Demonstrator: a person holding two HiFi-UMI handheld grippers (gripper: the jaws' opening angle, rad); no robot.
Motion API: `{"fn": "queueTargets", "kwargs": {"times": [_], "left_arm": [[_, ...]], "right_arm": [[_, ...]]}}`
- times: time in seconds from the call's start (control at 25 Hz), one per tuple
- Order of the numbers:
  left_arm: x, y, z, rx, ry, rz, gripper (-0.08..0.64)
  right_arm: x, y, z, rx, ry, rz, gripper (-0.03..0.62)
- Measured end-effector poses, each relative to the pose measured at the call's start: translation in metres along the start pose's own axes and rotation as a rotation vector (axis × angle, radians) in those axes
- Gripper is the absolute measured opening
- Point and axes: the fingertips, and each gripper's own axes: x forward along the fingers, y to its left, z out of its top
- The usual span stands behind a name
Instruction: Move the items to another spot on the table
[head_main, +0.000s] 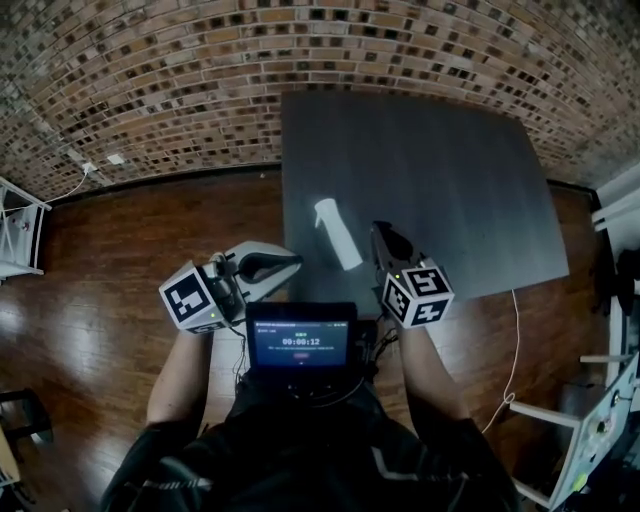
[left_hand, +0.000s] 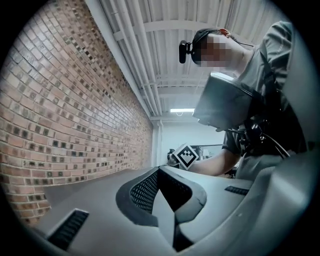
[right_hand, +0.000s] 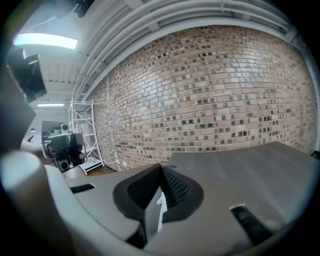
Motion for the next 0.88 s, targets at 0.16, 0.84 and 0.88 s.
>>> {"fn": "queueTargets", "kwargs": {"times": [0.16,0.84,0.88], "left_arm": [[0.014,-0.023,0.004,0.008,0.004,0.03,-0.004],[0.017,-0.083,0.018,0.089,0.019,0.076,-0.003],[0.014,-0.083,0.021,0.095,0.012,0.078,-0.003]], "right_arm": [[-0.023,-0.001,0.006,-0.007,-0.017,0.047,0.005],[-0.089,0.011,0.017,-0.048,-0.094,0.077,0.002],[-0.089,0.014,0.017,-0.049,-0.093,0.075,0.002]]}}
